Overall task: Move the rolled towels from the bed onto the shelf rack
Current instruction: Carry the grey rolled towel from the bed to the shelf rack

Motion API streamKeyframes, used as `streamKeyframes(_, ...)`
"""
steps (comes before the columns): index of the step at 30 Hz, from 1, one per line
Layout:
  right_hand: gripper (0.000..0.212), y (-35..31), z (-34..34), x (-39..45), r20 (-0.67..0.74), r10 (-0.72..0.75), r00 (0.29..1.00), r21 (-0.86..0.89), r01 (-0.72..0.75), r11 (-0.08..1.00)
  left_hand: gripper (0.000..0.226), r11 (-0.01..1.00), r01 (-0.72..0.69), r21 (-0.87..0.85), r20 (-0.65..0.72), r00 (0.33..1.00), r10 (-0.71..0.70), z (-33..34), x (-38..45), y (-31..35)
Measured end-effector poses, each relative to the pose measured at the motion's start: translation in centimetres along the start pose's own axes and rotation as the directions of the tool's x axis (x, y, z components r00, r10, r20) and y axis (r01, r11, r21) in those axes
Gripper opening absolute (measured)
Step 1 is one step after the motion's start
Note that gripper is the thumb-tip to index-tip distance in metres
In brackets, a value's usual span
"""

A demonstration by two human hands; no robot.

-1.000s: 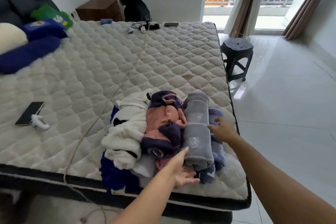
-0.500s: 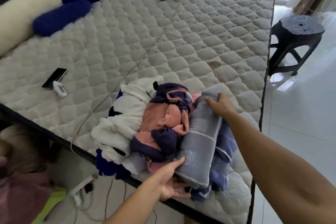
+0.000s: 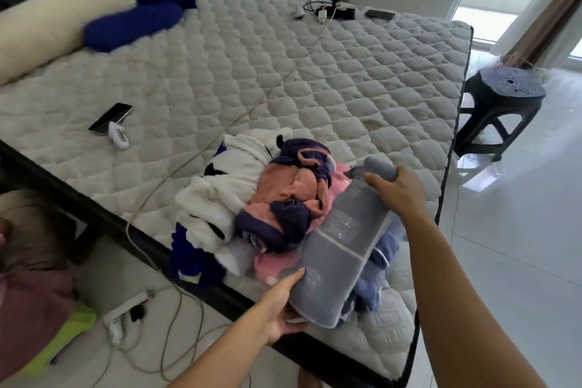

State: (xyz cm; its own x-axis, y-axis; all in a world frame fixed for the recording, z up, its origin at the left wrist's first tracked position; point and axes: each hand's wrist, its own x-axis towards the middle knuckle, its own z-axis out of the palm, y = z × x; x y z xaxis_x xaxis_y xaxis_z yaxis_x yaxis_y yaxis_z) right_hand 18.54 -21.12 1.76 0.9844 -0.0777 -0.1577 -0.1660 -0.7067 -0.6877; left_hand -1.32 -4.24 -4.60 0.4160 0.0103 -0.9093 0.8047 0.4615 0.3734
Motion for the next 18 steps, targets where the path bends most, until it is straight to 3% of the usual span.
streamKeyframes(5, 0.052, -3.3, -1.3, -8.7, -0.103, -0.222, 0.97, -0.067, 0.216, 0.974, 0.043, 0.996, -0.072, -0.052, 0.026, 0.997, 0.073, -2.8, -2.8, -2.9)
streamKeyframes(10, 0.046, -8.8, -0.7, -18.9, -0.085, -0.454, 0.887, -0.082, 0.448, 0.89, 0.046, 0.973, -0.164, -0.164, 0.033, 0.985, 0.171, -8.9, -7.4, -7.2)
streamKeyframes(14, 0.048, -14.7, 2.5, -28.1, 0.031, -0.646, 0.762, -0.061, 0.647, 0.76, 0.049, 0.889, -0.304, -0.342, -0.103, 0.953, 0.286, -17.2, -12.5, -11.3)
streamKeyframes(18, 0.044, -22.2, 7.5, -38.1, 0.187, -0.817, 0.545, 0.109, 0.815, 0.569, 0.049, 0.677, -0.473, -0.564, -0.312, 0.881, 0.356, -27.3, -18.5, -16.4)
